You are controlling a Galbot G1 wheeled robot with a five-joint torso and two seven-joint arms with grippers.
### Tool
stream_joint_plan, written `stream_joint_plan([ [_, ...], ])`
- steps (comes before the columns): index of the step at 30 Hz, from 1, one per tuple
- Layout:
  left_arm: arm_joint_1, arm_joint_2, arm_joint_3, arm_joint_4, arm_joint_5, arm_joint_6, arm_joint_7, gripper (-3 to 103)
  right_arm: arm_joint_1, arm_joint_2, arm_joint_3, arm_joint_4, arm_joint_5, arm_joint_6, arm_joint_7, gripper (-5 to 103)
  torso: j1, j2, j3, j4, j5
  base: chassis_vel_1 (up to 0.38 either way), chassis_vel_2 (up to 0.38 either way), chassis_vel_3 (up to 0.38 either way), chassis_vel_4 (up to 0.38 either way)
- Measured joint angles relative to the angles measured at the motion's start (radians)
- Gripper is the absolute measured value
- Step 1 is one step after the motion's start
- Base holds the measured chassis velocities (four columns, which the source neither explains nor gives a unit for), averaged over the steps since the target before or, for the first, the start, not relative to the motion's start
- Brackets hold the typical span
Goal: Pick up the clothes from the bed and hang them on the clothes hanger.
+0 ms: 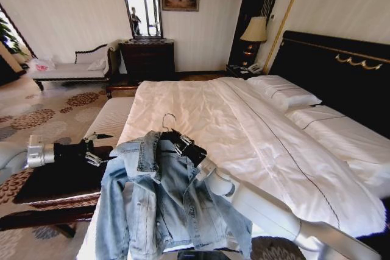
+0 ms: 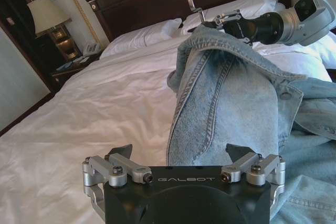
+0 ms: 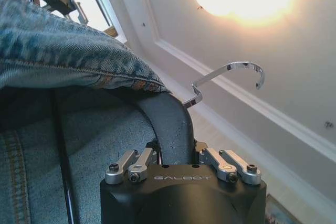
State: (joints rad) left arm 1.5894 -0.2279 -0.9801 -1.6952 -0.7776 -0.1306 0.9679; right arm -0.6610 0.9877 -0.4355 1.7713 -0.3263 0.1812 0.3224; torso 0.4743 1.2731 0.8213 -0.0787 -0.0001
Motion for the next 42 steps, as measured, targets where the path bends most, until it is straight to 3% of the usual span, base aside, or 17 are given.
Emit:
stream_joint_plan([
  [17, -0.099, -0.042, 0.104, -0.097, 0.002, 0.008, -0.040, 100, 0.037, 0.013, -0.027, 0.007, -0.035, 0.044, -0.009, 30, 0.000, 0.000, 0.000, 0.0000, 0.0001, 0.000, 0.000, 0.000, 0.000],
  [22, -0.222, -0.082, 0.229, -0.081, 0.031, 0.007, -0.053, 100, 0.052, 0.013, -0.036, 0.017, -0.040, 0.049, -0.010, 30, 0.000, 0.000, 0.000, 0.0004, 0.0001, 0.000, 0.000, 0.000, 0.000],
  [25, -0.399, -0.122, 0.391, -0.068, 0.048, 0.018, -0.067, 100, 0.057, 0.011, -0.037, 0.024, -0.049, 0.054, -0.010, 30, 0.000, 0.000, 0.000, -0.0002, 0.0000, 0.000, 0.000, 0.000, 0.000],
  [29, -0.490, -0.139, 0.477, -0.047, 0.058, 0.030, -0.074, 100, 0.056, 0.007, -0.035, 0.034, -0.072, 0.069, -0.013, 30, 0.000, 0.000, 0.000, -0.0003, 0.0001, 0.000, 0.000, 0.000, 0.000],
  [40, -0.433, -0.088, 0.415, -0.051, 0.004, 0.031, -0.075, 103, 0.040, 0.004, -0.023, 0.035, -0.084, 0.090, -0.014, 29, 0.000, 0.000, 0.000, 0.0004, 0.0002, 0.000, 0.000, 0.000, 0.000],
  [42, -0.428, -0.098, 0.417, -0.077, -0.007, 0.040, -0.079, 97, 0.045, 0.014, -0.024, 0.024, -0.087, 0.091, -0.013, 29, 0.000, 0.000, 0.000, 0.0000, 0.0001, 0.000, 0.000, 0.000, 0.000],
])
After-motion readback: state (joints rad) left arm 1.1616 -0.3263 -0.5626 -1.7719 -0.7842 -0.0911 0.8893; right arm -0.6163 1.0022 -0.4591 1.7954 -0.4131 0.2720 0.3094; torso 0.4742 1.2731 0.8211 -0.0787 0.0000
